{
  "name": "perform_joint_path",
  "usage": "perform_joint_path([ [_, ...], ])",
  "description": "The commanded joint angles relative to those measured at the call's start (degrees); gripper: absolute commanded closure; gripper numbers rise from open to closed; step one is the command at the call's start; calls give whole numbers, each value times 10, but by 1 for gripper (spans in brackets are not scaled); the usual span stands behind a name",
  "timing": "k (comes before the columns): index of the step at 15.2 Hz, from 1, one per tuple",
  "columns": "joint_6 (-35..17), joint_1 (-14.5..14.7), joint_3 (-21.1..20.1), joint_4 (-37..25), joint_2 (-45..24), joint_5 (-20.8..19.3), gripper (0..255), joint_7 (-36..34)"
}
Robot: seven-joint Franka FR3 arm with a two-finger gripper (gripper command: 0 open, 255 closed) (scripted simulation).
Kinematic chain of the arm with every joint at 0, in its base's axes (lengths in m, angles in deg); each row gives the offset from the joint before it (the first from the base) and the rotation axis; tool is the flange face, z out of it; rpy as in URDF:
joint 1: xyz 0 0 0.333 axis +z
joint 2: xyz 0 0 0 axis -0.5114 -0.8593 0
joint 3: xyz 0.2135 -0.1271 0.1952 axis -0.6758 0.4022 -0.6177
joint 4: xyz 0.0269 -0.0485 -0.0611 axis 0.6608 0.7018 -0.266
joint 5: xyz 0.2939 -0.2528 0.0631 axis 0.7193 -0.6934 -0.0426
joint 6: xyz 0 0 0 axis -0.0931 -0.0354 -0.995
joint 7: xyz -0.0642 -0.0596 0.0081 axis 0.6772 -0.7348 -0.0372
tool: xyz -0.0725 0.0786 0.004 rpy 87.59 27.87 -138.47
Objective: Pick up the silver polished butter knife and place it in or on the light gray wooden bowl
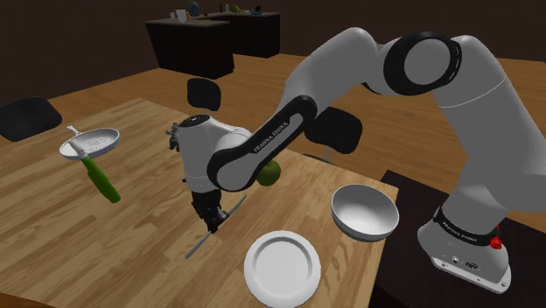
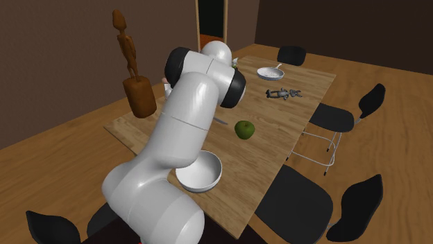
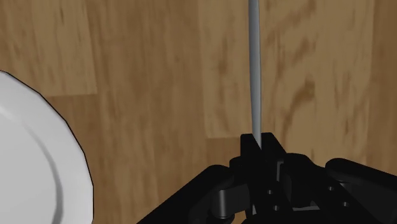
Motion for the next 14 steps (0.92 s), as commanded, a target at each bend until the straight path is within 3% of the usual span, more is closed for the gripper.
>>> perform_joint_path([
  [1, 10, -3, -4, 0, 10, 4, 255, 1],
  [14, 79, -15, -25, -18, 63, 28, 255, 7],
])
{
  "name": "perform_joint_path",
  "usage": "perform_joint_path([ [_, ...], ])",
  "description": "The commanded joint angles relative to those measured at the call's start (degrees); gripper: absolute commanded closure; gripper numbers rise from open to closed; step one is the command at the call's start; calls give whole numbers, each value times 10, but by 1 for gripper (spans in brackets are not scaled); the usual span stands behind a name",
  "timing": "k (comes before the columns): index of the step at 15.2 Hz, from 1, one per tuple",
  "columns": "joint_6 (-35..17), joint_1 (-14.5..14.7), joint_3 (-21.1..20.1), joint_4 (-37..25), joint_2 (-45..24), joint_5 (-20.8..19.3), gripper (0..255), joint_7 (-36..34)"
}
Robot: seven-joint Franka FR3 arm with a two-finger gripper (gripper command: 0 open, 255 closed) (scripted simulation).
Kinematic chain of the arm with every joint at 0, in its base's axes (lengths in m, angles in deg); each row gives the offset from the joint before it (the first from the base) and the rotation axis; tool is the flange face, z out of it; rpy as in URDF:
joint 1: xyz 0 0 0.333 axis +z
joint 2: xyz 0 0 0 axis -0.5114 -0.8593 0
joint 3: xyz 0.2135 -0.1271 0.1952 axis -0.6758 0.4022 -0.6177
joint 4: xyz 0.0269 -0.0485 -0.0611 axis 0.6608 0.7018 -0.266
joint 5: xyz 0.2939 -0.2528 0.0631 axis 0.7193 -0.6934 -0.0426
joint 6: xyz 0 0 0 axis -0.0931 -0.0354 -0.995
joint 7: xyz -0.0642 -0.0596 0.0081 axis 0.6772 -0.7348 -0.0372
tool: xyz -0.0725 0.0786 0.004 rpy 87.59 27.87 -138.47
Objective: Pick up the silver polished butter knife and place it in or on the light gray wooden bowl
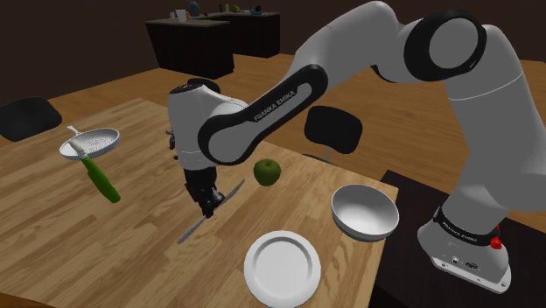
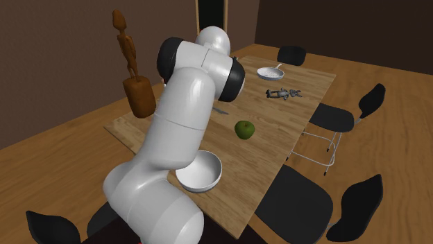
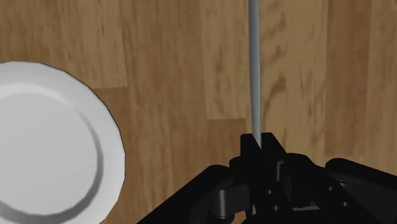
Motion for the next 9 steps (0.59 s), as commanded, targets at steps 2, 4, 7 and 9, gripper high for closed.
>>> perform_joint_path([
  [2, 19, -1, -4, -10, 10, 5, 255, 1],
  [4, 30, -2, -7, -15, 16, 8, 255, 2],
  [7, 48, -4, -11, -25, 26, 13, 255, 3],
  [9, 60, -4, -13, -32, 31, 16, 255, 4],
])
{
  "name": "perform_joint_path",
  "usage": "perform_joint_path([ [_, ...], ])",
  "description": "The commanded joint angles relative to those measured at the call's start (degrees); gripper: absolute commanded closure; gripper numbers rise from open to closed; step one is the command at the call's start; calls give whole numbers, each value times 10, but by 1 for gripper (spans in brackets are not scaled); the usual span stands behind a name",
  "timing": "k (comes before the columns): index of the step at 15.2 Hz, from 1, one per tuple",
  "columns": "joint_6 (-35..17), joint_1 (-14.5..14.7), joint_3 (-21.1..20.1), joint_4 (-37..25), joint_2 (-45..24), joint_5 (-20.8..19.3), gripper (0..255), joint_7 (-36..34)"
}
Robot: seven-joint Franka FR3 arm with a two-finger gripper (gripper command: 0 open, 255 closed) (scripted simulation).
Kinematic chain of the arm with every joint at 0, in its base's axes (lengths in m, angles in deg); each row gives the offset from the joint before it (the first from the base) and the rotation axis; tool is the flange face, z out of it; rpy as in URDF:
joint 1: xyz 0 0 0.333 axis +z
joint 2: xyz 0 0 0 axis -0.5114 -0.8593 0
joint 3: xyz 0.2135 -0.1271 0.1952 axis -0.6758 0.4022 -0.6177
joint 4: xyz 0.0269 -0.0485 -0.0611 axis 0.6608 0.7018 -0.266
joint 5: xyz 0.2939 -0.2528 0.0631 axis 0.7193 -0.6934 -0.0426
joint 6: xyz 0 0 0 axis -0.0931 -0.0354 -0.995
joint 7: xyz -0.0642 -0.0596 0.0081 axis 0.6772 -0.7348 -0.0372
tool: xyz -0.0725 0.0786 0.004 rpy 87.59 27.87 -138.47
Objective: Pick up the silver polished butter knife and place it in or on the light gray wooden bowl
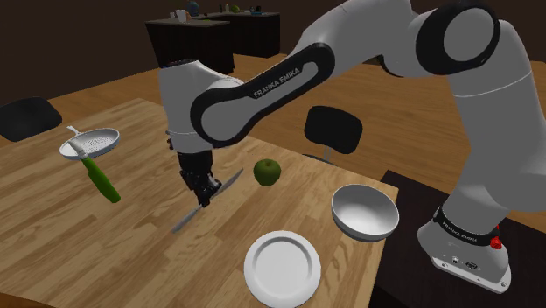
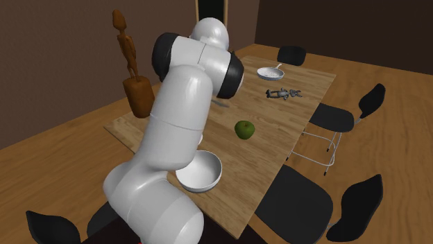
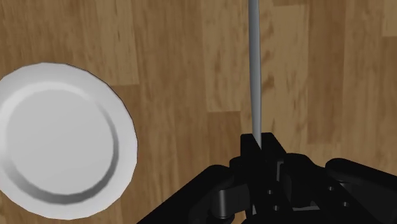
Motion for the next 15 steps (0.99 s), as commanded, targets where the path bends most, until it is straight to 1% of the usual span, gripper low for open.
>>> perform_joint_path([
  [1, 14, 0, -2, -9, 5, 3, 255, 0],
  [4, 32, 0, -5, -21, 12, 7, 255, 1],
  [7, -11, -47, -25, 96, 90, 39, 255, 16],
  [10, -44, -89, -44, 197, 166, 81, 255, 42],
  [13, -68, -126, -60, 287, 244, 135, 255, 81],
  [15, -78, -145, -67, 342, 299, 177, 255, 113],
])
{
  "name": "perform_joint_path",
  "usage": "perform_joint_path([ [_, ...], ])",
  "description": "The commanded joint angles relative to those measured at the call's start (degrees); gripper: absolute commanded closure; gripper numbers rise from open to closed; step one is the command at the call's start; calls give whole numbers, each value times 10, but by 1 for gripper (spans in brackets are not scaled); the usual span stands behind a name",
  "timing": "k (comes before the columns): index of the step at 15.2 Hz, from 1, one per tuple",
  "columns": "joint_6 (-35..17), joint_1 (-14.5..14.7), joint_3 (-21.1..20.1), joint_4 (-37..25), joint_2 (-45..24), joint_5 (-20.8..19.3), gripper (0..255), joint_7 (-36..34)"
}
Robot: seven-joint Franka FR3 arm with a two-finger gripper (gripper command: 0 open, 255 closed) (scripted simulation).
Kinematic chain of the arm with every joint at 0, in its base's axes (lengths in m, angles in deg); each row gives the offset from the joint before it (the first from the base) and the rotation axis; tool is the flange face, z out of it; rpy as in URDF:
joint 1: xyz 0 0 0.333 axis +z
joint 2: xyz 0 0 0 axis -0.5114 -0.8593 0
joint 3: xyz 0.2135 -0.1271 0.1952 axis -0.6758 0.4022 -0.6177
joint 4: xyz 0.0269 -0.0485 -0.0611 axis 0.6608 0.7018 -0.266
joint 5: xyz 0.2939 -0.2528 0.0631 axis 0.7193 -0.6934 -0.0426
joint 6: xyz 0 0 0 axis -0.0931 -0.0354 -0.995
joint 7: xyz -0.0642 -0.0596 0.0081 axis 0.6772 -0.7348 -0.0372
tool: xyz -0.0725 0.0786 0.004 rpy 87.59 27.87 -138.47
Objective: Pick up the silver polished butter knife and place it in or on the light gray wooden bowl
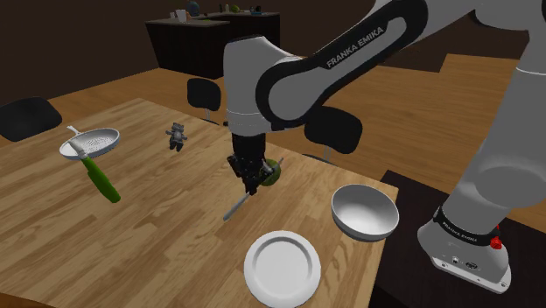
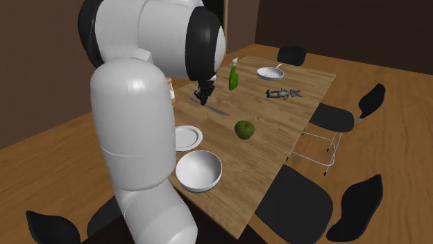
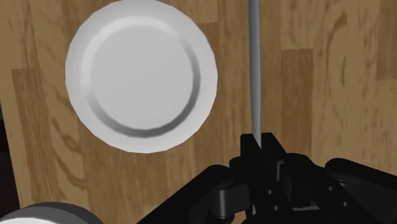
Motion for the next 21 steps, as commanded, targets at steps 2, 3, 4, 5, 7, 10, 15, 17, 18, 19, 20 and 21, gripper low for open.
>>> perform_joint_path([
  [2, -16, -19, -5, 87, 84, 67, 255, 50],
  [3, -16, -22, -2, 111, 112, 90, 255, 68],
  [4, -15, -22, 2, 135, 140, 112, 255, 87],
  [5, -12, -20, 8, 158, 168, 133, 255, 105],
  [7, -4, -12, 24, 203, 222, 170, 255, 138],
  [10, 14, 8, 53, 267, 301, 212, 255, 179],
  [15, 59, 43, 104, 366, 433, 248, 255, 227],
  [17, 82, 56, 126, 403, 487, 253, 255, 241],
  [18, 95, 62, 136, 421, 516, 253, 255, 246],
  [19, 110, 67, 147, 438, 545, 252, 255, 251],
  [20, 125, 73, 158, 456, 574, 249, 255, 256],
  [21, 141, 77, 169, 472, 605, 245, 255, 260],
])
